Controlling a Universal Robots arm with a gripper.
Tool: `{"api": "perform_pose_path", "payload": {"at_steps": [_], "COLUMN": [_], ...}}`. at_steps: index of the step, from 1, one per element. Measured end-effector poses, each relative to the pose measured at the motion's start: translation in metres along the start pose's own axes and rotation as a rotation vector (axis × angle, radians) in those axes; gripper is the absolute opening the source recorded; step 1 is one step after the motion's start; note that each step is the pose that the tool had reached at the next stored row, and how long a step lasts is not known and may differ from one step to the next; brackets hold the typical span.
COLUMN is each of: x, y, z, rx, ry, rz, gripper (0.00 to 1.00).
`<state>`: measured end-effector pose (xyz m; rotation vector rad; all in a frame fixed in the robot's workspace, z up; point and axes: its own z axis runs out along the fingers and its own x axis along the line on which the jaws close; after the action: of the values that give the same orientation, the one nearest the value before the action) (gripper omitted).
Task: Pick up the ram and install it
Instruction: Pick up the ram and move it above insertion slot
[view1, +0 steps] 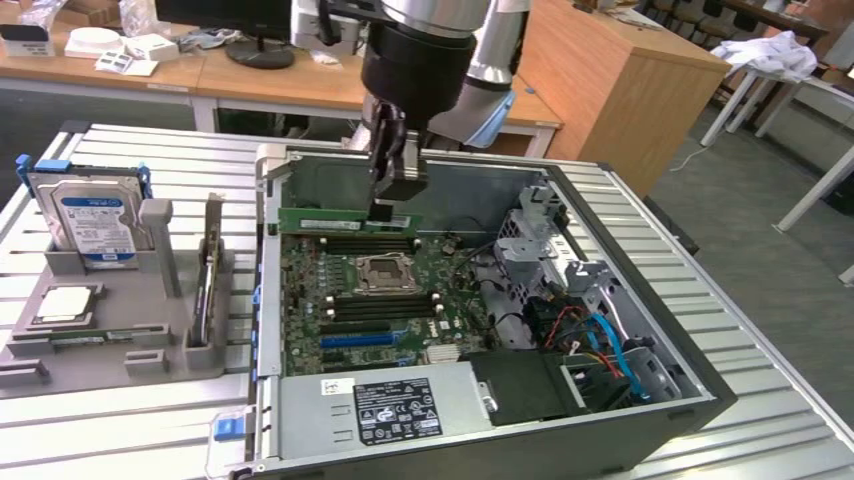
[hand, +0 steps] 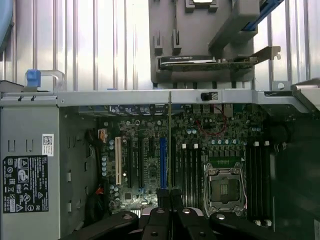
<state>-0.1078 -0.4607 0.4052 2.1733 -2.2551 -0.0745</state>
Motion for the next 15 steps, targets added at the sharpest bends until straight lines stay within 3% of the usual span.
{"api": "perform_pose_path", "payload": {"at_steps": [15], "x": [-0.001], "y": [-0.034], "z": [-0.0012], "rx": [0.0], "ry": [0.0001], "rz": [0.0], "gripper": [0.12]}}
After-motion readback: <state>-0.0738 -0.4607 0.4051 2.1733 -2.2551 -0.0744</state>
